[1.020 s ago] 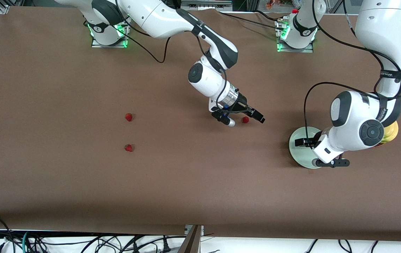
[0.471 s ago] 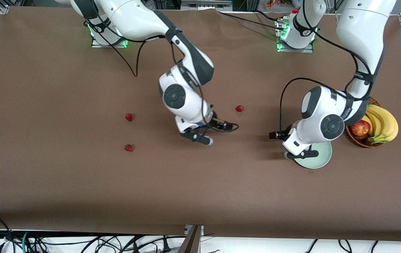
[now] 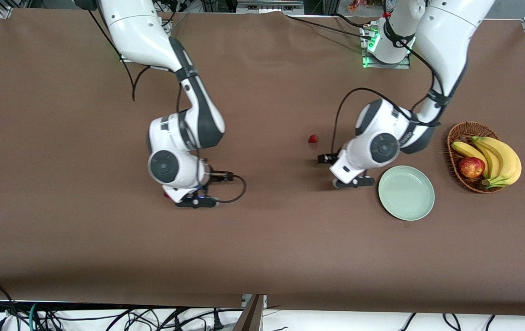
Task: Collect all strawberries into plate
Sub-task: 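Grasp the strawberry with the left gripper while the right gripper reaches another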
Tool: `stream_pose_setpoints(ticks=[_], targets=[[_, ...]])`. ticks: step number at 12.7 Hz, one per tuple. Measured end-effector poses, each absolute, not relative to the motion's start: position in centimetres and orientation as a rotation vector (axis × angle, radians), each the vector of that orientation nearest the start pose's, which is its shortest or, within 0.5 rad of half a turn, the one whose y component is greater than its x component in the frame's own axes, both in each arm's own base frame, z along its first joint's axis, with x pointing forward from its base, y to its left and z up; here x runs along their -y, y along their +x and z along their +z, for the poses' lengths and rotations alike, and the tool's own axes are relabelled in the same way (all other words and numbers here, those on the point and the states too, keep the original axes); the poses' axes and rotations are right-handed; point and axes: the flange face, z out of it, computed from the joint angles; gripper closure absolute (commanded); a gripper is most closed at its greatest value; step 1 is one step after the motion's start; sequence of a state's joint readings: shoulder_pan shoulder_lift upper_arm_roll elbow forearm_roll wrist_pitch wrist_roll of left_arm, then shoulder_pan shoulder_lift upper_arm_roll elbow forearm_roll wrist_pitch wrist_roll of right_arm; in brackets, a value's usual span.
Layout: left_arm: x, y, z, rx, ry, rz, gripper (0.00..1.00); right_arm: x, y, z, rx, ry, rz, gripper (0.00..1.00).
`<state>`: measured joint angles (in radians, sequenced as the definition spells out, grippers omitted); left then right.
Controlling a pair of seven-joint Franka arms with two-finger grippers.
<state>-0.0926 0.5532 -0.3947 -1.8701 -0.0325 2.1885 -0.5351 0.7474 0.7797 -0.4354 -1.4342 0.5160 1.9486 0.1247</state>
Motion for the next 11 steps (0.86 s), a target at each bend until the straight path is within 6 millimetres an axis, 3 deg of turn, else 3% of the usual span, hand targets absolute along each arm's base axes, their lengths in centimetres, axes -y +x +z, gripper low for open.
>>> stream_pose_setpoints(ticks=[2,4,7,10,11], targets=[[31.5,52.2,22.0,0.154,-3.197,0.497,0.0,-23.8,63.1,23.4,0.144,-3.03,0.346,0.02],[33.0,50.2,21.3,0.086,-3.15,0.483,0.0,-20.0,63.0,22.6,0.219,-3.042,0.3,0.05],[34.6,47.6,20.2,0.07,-3.111,0.43,0.0,-19.0,63.8,22.4,0.308,-3.061,0.173,0.17],[34.7,46.3,19.1,0.049,-3.119,0.397,0.0,-18.4,64.7,20.7,0.399,-3.091,0.066,0.49],[34.5,45.9,18.6,0.026,-3.116,0.376,0.04,-18.2,64.8,20.0,0.411,-3.1,0.062,0.56]])
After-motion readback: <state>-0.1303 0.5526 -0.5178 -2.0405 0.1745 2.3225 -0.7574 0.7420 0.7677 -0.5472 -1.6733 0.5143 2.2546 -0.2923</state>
